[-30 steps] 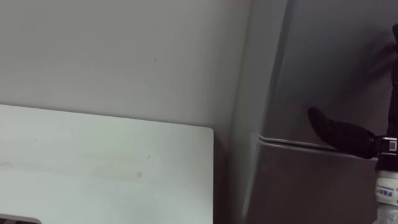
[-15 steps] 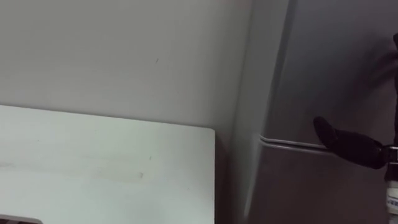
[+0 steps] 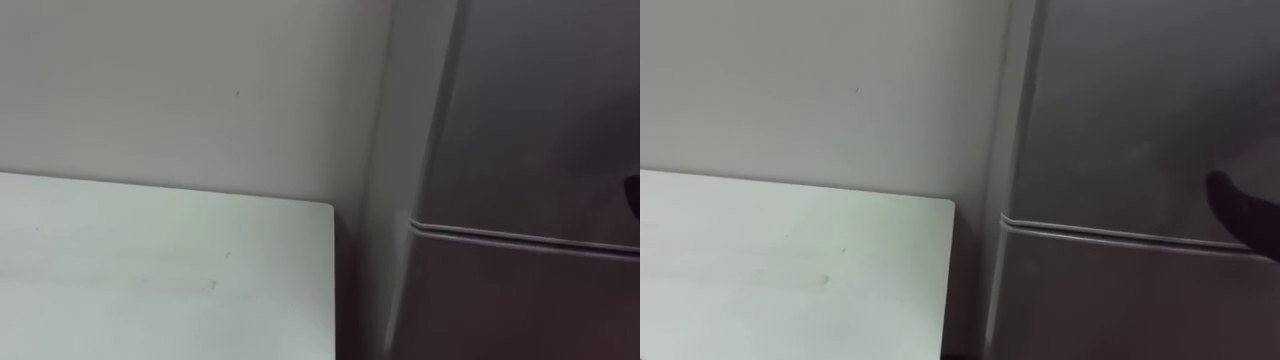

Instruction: Put the bottle in the upper fridge

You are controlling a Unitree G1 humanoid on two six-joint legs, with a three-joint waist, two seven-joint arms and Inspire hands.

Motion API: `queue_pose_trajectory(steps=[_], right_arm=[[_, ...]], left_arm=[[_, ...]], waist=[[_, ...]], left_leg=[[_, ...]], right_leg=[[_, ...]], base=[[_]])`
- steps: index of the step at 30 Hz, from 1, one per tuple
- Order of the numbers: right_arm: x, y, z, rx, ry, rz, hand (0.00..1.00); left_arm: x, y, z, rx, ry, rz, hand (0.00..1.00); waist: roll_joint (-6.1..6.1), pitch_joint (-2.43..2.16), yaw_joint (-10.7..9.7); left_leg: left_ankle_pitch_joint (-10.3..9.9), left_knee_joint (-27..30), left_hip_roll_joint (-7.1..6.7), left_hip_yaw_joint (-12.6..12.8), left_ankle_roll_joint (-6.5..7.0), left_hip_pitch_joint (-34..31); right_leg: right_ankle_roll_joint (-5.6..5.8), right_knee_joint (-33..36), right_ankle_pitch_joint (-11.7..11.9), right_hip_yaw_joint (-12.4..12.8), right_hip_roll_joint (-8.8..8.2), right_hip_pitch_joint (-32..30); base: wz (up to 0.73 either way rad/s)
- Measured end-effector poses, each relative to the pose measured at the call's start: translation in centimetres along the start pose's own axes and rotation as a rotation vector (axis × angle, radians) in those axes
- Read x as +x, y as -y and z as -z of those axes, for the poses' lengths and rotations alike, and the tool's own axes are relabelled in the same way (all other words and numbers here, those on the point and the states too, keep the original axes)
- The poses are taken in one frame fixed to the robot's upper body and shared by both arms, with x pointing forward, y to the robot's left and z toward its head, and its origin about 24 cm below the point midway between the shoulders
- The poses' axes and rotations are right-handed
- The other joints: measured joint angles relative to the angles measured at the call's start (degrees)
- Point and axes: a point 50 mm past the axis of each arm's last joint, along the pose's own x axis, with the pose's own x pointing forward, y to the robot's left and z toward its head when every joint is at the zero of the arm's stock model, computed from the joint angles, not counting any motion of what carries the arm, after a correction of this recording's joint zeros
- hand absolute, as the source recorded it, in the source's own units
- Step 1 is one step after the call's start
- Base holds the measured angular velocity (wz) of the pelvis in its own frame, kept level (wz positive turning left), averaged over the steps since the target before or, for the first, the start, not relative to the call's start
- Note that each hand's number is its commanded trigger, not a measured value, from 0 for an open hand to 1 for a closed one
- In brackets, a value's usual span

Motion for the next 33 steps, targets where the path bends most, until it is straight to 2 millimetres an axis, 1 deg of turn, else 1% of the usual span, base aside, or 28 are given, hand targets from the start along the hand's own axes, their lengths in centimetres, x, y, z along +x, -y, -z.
queue_pose_trajectory(steps=[1, 5, 6, 8, 9, 10, 11, 12, 13, 14, 15, 16, 17, 18, 19, 21, 22, 23, 25, 26, 28, 29, 30, 31, 32, 33], right_arm=[[0.1, 0.7, 0.2, -0.014, -0.005, 0.037, 0.00], [0.5, 1.9, 1.0, -0.044, -0.028, 0.121, 0.00], [0.4, 2.5, 1.3, -0.060, -0.039, 0.141, 0.00], [0.2, 3.6, 1.9, -0.042, -0.084, 0.181, 0.00], [0.1, 4.2, 2.4, -0.007, -0.127, 0.214, 0.00], [-0.1, 4.6, 2.7, 0.014, -0.167, 0.236, 0.00], [-0.2, 4.7, 2.9, 0.017, -0.185, 0.239, 0.00], [-0.6, 5.1, 3.4, 0.017, -0.217, 0.244, 0.00], [-1.0, 5.4, 3.9, 0.019, -0.249, 0.249, 0.00], [-1.2, 5.6, 4.2, 0.017, -0.264, 0.252, 0.00], [-1.8, 6.1, 4.8, 0.015, -0.306, 0.262, 0.00], [-2.4, 6.6, 5.5, 0.012, -0.352, 0.273, 0.00], [-2.6, 6.8, 5.9, 0.015, -0.375, 0.279, 0.00], [-3.1, 7.2, 6.5, 0.021, -0.420, 0.294, 0.00], [-3.4, 7.5, 6.8, 0.025, -0.442, 0.302, 0.00], [-4.1, 8.1, 8.2, 0.048, -0.534, 0.345, 0.00], [-4.7, 8.3, 9.0, 0.053, -0.588, 0.367, 0.00], [-5.0, 8.5, 9.5, 0.051, -0.615, 0.377, 0.00], [-6.3, 9.2, 10.9, 0.033, -0.715, 0.419, 0.00], [-6.8, 9.5, 11.1, 0.035, -0.739, 0.433, 0.00], [-8.8, 10.0, 12.3, 0.024, -0.841, 0.464, 0.00], [-9.5, 10.2, 12.7, 0.016, -0.872, 0.472, 0.00], [-10.8, 10.3, 13.3, -0.001, -0.931, 0.482, 0.00], [-12.1, 10.4, 13.8, -0.002, -0.986, 0.499, 0.00], [-12.7, 10.7, 14.1, -0.003, -1.012, 0.511, 0.00], [-13.8, 11.0, 14.4, -0.013, -1.056, 0.531, 0.00]], left_arm=[[0.0, 0.0, 0.1, -0.004, -0.004, -0.001, 0.00], [0.0, 0.1, 0.0, -0.019, 0.003, 0.001, 0.00], [0.0, 0.1, 0.0, -0.025, 0.003, 0.002, 0.00], [0.0, 0.0, 0.1, -0.037, 0.003, -0.001, 0.00], [0.0, 0.0, 0.2, -0.041, 0.001, -0.003, 0.00], [0.0, 0.1, 0.2, -0.042, 0.001, -0.012, 0.00], [-0.1, 0.1, 0.4, -0.042, -0.004, -0.016, 0.00], [-0.1, 0.1, 0.4, -0.043, -0.006, -0.025, 0.00], [-0.1, 0.2, 0.5, -0.045, -0.007, -0.032, 0.00], [-0.1, 0.2, 0.4, -0.045, -0.007, -0.032, 0.00], [-0.1, 0.2, 0.4, -0.047, -0.005, -0.035, 0.00], [-0.1, 0.3, 0.3, -0.049, -0.003, -0.040, 0.00], [-0.1, 0.3, 0.3, -0.056, -0.003, -0.042, 0.00], [-0.1, 0.4, 0.3, -0.073, -0.003, -0.044, 0.00], [-0.1, 0.4, 0.3, -0.086, -0.003, -0.044, 0.00], [-0.1, 0.3, 0.3, -0.097, -0.005, -0.053, 0.00], [-0.1, 0.2, 0.3, -0.113, -0.005, -0.061, 0.00], [-0.1, 0.2, 0.2, -0.117, -0.005, -0.066, 0.00], [-0.1, 0.4, 0.2, -0.137, -0.001, -0.074, 0.00], [-0.1, 0.4, 0.1, -0.137, 0.003, -0.077, 0.00], [-0.2, 0.3, -0.1, -0.138, 0.015, -0.091, 0.00], [-0.2, 0.3, -0.1, -0.138, 0.015, -0.093, 0.00], [-0.1, 0.3, -0.2, -0.139, 0.017, -0.092, 0.00], [-0.1, 0.5, -0.2, -0.147, 0.018, -0.089, 0.00], [-0.1, 0.5, -0.3, -0.159, 0.019, -0.087, 0.00], [-0.1, 0.6, -0.3, -0.176, 0.018, -0.085, 0.00]], waist=[[0.00, 0.04, -0.3], [0.02, 0.10, -1.5], [0.03, 0.20, -1.8], [-0.02, 0.20, -2.1], [-0.03, 0.23, -2.1], [-0.20, 0.14, -2.4], [0.00, 0.15, -2.6], [-0.05, 0.16, -2.7], [0.16, 0.10, -2.7], [0.04, 0.17, -2.7], [0.30, 0.27, -2.8], [0.20, 0.40, -2.8], [0.55, 0.34, -2.8], [0.39, 0.35, -2.8], [0.53, 0.36, -2.8], [0.81, 0.40, -3.0], [0.78, 0.39, -3.1], [0.76, 0.38, -3.1], [0.81, 0.42, -3.0], [0.84, 0.41, -3.0], [0.94, 0.48, -2.8], [0.95, 0.47, -2.8], [0.92, 0.40, -2.7], [1.11, 0.37, -2.8], [1.25, 0.35, -2.8], [1.61, 0.36, -2.8]], left_leg=[[0.0, 0.0, 0.01, 0.0, -0.01, 0.0], [0.0, -0.5, 0.00, 0.3, -0.03, 0.0], [-0.1, -0.5, 0.01, 0.3, -0.06, 0.0], [-0.2, -0.5, 0.00, 0.3, -0.08, -0.1], [-0.2, -0.5, -0.01, 0.4, -0.08, -0.3], [-0.2, -0.5, 0.00, 0.5, -0.08, -0.5], [-0.2, -0.5, 0.00, 0.5, -0.08, -0.5], [-0.2, -0.6, 0.03, 0.7, -0.09, -0.4], [-0.3, -0.6, 0.06, 1.0, -0.09, -0.3], [-0.3, -0.7, 0.05, 1.0, -0.09, -0.3], [-0.4, -0.7, 0.06, 1.2, -0.05, -0.2], [-0.5, -0.7, 0.09, 1.4, -0.05, 0.0], [-0.6, -0.7, 0.10, 1.5, -0.03, 0.0], [-0.7, -0.7, 0.09, 1.7, 0.03, 0.0], [-0.7, -0.7, 0.09, 1.7, 0.06, 0.1], [-0.7, -0.7, 0.09, 1.9, 0.09, 0.1], [-0.7, -0.7, 0.10, 1.9, 0.09, 0.1], [-0.7, -0.7, 0.10, 1.9, 0.10, 0.1], [-0.7, -0.7, 0.05, 1.8, 0.12, -0.1], [-0.7, -0.7, 0.05, 1.8, 0.12, -0.3], [-0.7, -0.7, 0.04, 1.6, 0.12, -0.5], [-0.7, -0.7, 0.04, 1.6, 0.12, -0.4], [-0.7, -0.7, 0.02, 1.7, 0.12, -0.4], [-0.7, -0.7, 0.01, 1.7, 0.12, -0.5], [-0.7, -0.7, -0.01, 1.7, 0.13, -0.5], [-0.7, -0.7, -0.05, 1.7, 0.15, -0.4]], right_leg=[[-0.01, 0.0, 0.0, 0.0, 0.07, 0.0], [-0.01, 0.0, -0.1, 0.1, 0.26, -0.1], [0.02, 0.0, -0.2, 0.1, 0.26, -0.2], [0.08, 0.0, -0.3, 0.2, 0.18, -0.5], [0.10, 0.0, -0.4, 0.5, 0.17, -0.7], [0.11, 0.0, -0.5, 0.9, 0.02, -1.2], [0.10, 0.1, -0.5, 1.0, 0.03, -1.2], [0.09, 0.2, -0.5, 1.5, 0.12, -1.3], [0.07, 0.2, -0.5, 1.8, 0.29, -1.3], [0.07, 0.2, -0.5, 1.7, 0.35, -1.1], [0.07, 0.1, -0.5, 1.6, 0.35, -0.9], [0.09, 0.2, -0.5, 1.7, 0.28, -0.8], [0.11, 0.1, -0.5, 1.8, 0.27, -0.8], [0.17, 0.1, -0.6, 1.9, 0.26, -0.8], [0.18, 0.1, -0.6, 2.0, 0.27, -0.8], [0.21, 0.3, -0.6, 2.4, 0.19, -1.0], [0.22, 0.2, -0.6, 2.5, 0.21, -1.0], [0.24, 0.1, -0.6, 2.5, 0.22, -1.0], [0.33, 0.0, -0.7, 2.6, 0.03, -1.2], [0.33, 0.0, -0.7, 2.6, 0.03, -1.2], [0.32, 0.1, -0.7, 2.4, 0.06, -1.1], [0.32, 0.1, -0.7, 2.4, 0.06, -1.1], [0.32, 0.2, -0.7, 2.4, 0.06, -1.0], [0.33, 0.1, -0.7, 2.3, 0.07, -1.0], [0.33, 0.1, -0.7, 2.3, 0.08, -1.0], [0.34, 0.1, -0.7, 2.3, 0.07, -1.0]], base=[[0.00], [-0.02], [0.00], [0.00], [-0.03], [0.00], [-0.04], [-0.07], [-0.08], [-0.05], [0.00], [0.00], [-0.06], [-0.05], [-0.07], [-0.06], [-0.04], [0.00], [0.00], [0.05], [0.02], [0.00], [0.00], [0.03], [0.04], [0.00]])
